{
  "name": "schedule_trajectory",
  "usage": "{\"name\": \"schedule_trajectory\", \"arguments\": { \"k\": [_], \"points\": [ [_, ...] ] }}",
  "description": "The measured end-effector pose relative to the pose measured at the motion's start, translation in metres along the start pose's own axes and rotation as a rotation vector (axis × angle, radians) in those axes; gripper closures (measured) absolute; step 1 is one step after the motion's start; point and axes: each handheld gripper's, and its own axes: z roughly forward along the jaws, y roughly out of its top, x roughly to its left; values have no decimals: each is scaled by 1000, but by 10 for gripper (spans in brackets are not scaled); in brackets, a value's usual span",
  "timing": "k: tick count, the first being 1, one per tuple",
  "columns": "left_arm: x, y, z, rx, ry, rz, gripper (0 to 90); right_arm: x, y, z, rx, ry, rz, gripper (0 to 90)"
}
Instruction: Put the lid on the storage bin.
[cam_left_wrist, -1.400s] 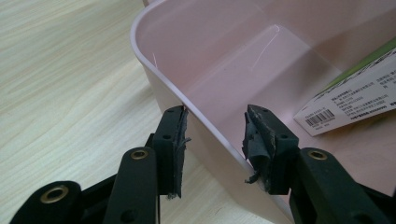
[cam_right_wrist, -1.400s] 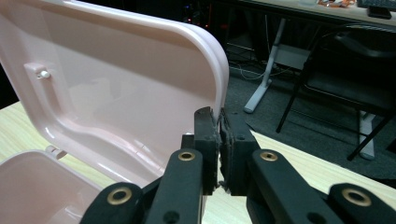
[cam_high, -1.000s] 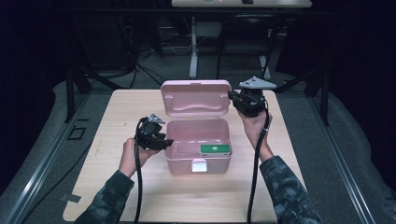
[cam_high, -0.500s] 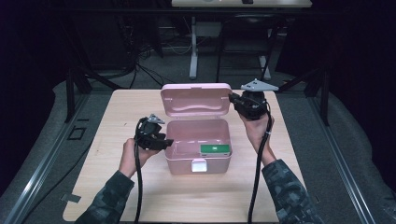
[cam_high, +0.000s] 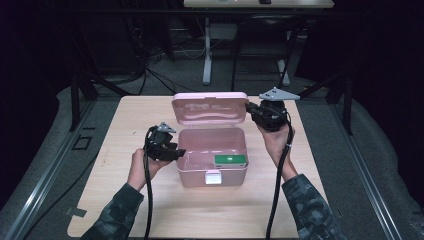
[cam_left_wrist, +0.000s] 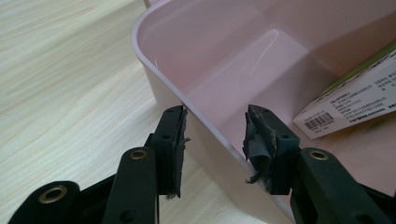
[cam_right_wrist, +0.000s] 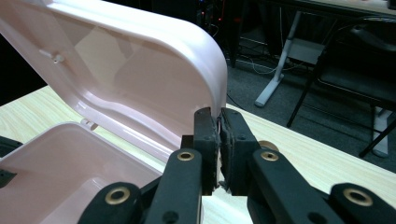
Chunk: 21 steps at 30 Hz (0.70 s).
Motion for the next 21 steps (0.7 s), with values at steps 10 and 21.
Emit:
{"name": "schedule_trajectory", "arguments": {
  "k": [10,21],
  "points": [
    [0,0,0,-1,1,7,573,2,-4,-6,6,11,-3,851],
    [0,-2,1,-5,-6,1,567,4,-8,-11,19,24,0,845]
  ]
}}
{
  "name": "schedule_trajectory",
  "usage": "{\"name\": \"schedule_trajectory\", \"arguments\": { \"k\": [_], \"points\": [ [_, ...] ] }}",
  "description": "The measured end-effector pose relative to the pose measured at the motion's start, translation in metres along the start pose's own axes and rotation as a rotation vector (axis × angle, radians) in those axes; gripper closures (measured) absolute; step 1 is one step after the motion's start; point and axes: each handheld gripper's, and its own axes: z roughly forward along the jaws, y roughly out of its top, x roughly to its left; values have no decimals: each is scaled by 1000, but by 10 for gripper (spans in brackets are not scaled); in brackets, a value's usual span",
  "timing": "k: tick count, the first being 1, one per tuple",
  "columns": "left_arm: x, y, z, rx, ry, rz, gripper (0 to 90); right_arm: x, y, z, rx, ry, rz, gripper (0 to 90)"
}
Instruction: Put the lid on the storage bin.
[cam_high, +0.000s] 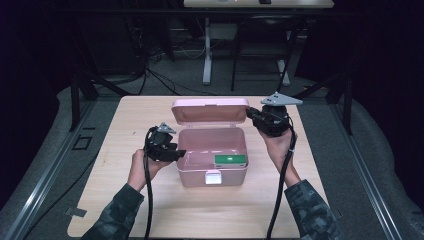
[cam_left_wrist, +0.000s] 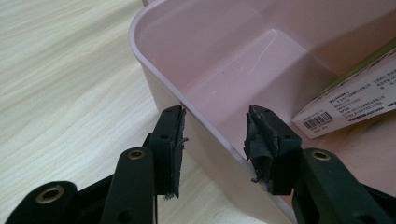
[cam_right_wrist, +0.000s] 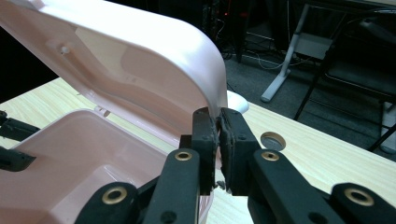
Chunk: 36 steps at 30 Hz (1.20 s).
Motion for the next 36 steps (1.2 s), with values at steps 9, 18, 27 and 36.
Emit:
{"name": "schedule_trajectory", "arguments": {
  "k": [9,18,27,36],
  "points": [
    [1,-1,0,-10,-5,-2,565,2,-4,-4,9,11,4,838],
    [1,-2,0,-11,-4,-1,565,3,-9,-8,13,25,18,831],
    [0,-3,-1,-16,-7,-1,565,5,-13,-11,20,37,26,812],
    [-1,-6,-7,-25,-27,-2,549,7,-17,-14,34,45,33,806]
  ]
}}
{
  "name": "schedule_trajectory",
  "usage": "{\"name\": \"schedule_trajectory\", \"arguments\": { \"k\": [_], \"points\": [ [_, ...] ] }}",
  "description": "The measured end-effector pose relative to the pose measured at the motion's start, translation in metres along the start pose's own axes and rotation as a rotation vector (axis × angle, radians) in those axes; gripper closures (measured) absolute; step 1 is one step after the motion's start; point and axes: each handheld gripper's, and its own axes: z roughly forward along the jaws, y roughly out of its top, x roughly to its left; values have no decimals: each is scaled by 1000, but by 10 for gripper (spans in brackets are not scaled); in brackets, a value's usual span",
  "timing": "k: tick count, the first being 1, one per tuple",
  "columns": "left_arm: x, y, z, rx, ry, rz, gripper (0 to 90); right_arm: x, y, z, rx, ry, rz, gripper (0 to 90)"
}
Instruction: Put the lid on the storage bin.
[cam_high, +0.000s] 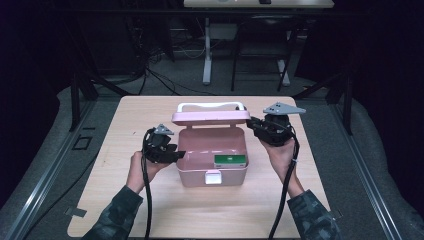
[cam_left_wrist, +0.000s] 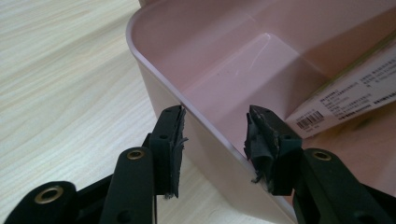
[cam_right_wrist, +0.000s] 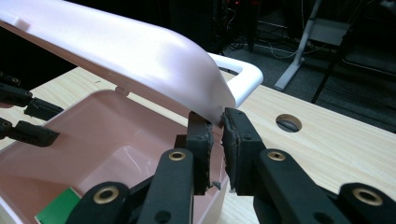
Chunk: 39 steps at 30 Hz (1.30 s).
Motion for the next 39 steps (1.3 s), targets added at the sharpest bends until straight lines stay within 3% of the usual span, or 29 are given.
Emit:
{"name": "schedule_trajectory", "arguments": {
  "k": [8,17,25,39],
  "points": [
    [1,-6,-15,-30,-12,-26,347,2,-7,-3,17,18,18,781],
    [9,-26,-35,-48,-6,-42,161,4,-16,-6,39,47,39,743],
    [19,-51,-42,-35,14,-71,76,5,-21,-9,75,82,47,679],
    [31,-86,-37,-24,2,-124,22,12,-39,-11,129,159,64,474]
  ]
}}
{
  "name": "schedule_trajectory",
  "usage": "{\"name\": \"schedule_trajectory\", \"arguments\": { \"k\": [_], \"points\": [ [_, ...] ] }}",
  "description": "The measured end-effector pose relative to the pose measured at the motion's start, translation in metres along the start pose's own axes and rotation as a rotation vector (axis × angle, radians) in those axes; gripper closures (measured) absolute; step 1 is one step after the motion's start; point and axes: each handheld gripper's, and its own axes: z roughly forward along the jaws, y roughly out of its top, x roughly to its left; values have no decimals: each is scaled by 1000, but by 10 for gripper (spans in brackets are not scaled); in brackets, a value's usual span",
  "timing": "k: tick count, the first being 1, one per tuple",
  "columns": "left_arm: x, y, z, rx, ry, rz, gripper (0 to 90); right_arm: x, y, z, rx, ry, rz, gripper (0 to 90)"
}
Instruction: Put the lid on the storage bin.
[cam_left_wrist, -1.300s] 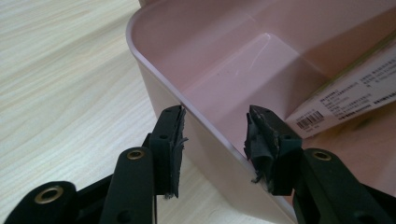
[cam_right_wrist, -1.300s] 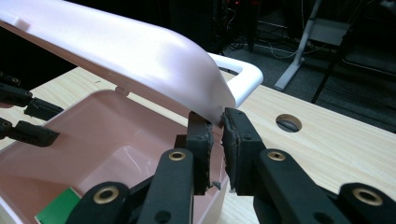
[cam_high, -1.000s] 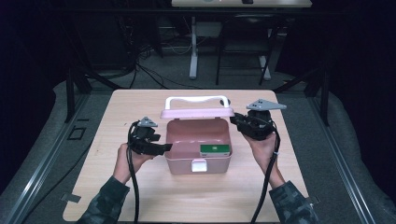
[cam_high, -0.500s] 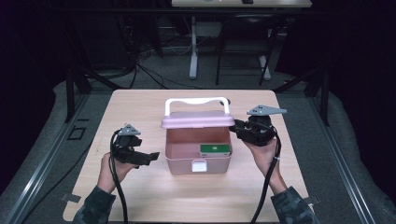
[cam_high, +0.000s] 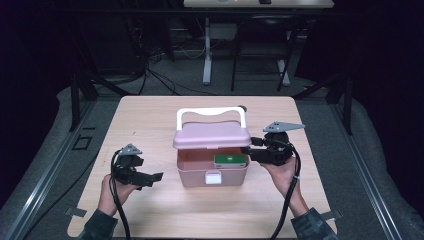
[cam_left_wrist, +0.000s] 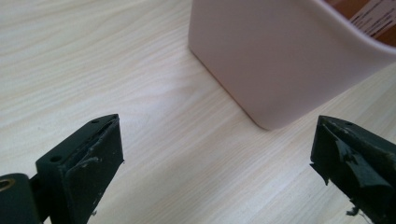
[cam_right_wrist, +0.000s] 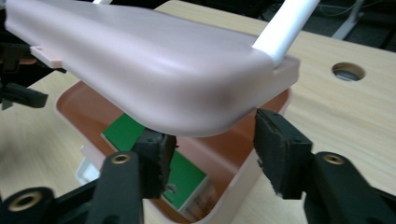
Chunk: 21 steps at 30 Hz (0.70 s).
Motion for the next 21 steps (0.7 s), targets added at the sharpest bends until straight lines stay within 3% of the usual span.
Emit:
{"name": "schedule_trajectory", "arguments": {
  "k": [11,21],
  "points": [
    [6,-12,5,25,-1,-20,16,4,-11,-1,37,40,13,348],
    [10,-23,12,36,-12,-49,10,5,-27,5,84,46,33,325]
  ]
}}
